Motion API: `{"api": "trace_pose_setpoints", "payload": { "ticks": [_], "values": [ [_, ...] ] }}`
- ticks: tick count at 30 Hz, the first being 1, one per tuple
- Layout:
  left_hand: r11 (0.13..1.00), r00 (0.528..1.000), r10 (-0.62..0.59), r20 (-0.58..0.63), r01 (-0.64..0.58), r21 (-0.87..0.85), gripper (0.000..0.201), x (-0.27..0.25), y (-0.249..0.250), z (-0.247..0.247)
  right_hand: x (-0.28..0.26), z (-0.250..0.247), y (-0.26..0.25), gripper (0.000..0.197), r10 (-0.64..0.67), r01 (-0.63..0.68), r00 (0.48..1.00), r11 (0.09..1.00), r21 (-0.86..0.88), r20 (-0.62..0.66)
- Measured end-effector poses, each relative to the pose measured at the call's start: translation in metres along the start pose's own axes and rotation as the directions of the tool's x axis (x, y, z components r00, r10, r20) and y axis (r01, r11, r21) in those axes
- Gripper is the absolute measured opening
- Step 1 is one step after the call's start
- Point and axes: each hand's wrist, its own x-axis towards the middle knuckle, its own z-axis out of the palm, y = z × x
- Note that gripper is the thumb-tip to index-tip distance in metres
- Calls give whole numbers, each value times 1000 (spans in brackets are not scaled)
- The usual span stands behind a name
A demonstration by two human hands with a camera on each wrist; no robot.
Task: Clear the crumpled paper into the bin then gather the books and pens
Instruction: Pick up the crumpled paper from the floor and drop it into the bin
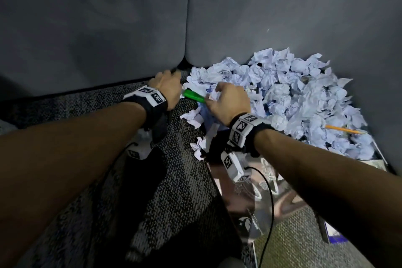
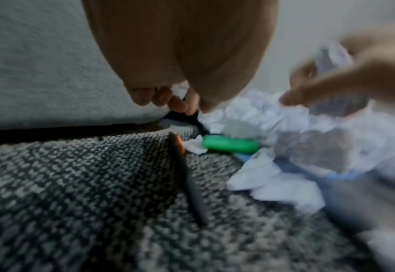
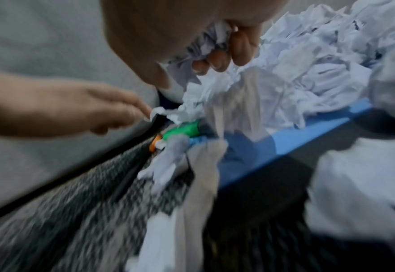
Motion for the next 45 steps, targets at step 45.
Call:
{"api": "trace_pose_setpoints", "payload": {
  "ticks": [45],
  "values": [
    [964,988,129,81,-144,222,47,-53,43,70,37,-7,31,28,-150,148,989,979,-137,-2]
  ]
}}
